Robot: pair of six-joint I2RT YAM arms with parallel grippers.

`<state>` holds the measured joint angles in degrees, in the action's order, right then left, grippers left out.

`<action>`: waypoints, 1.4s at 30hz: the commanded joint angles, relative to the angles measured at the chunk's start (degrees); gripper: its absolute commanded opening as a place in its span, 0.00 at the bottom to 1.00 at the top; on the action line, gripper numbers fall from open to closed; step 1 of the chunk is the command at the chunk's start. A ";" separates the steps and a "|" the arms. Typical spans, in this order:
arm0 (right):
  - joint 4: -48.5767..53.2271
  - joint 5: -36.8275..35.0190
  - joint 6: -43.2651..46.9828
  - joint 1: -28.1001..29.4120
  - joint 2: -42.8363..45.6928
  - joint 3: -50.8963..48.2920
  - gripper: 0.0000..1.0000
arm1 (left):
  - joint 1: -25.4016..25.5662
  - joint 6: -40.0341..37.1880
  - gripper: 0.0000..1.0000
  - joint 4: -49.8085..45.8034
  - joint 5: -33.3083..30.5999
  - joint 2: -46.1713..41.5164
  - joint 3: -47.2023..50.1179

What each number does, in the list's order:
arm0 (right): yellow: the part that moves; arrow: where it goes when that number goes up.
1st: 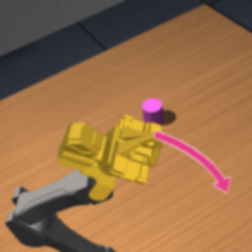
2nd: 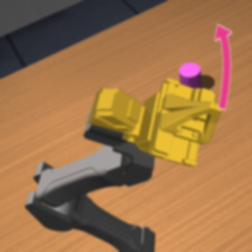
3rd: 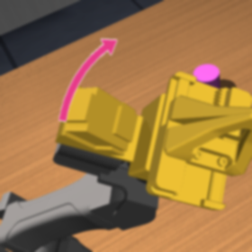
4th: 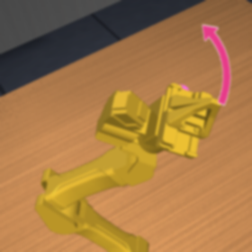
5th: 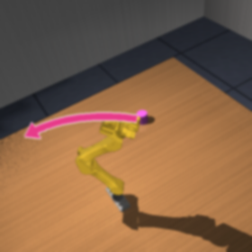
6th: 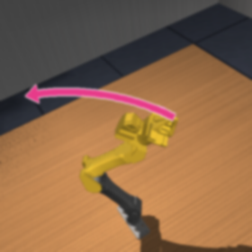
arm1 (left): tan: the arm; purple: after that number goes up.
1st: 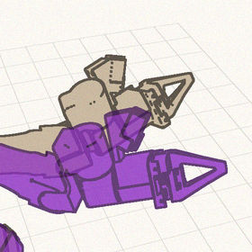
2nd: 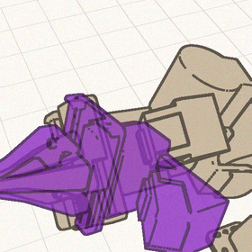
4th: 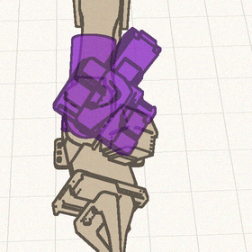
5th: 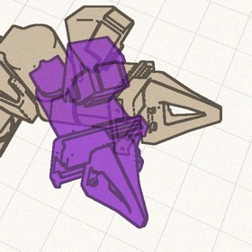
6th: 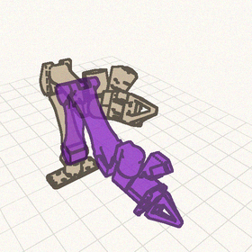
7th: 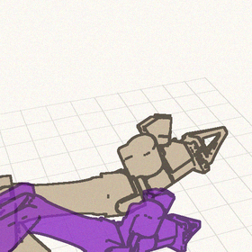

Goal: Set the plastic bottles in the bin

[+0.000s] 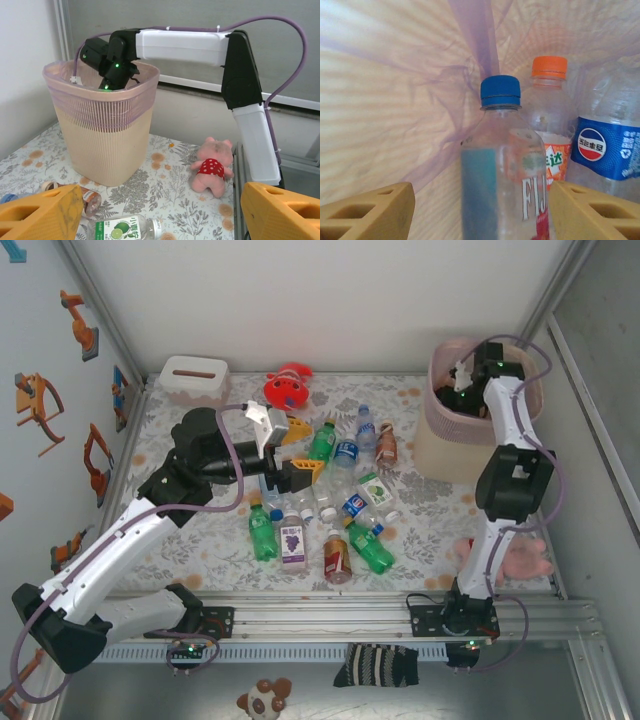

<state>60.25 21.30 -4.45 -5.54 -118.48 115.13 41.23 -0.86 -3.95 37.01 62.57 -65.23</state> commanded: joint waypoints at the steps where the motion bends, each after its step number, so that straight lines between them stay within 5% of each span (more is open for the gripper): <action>1: 1.71 -1.16 0.21 0.32 4.75 0.78 0.70 | -0.03 -1.06 0.82 0.11 -0.13 -1.57 0.70; 20: 0.97 -6.02 -1.37 0.29 16.55 6.38 0.68 | -0.09 1.08 0.82 -0.73 -5.46 -2.27 1.86; 42: -7.07 1.13 -6.12 0.43 34.51 -6.48 0.66 | -0.60 24.93 0.82 -31.09 -42.23 2.10 3.42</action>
<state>54.57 21.58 -9.67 -5.48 -85.86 110.13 41.06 17.43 -27.16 0.97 64.47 -62.61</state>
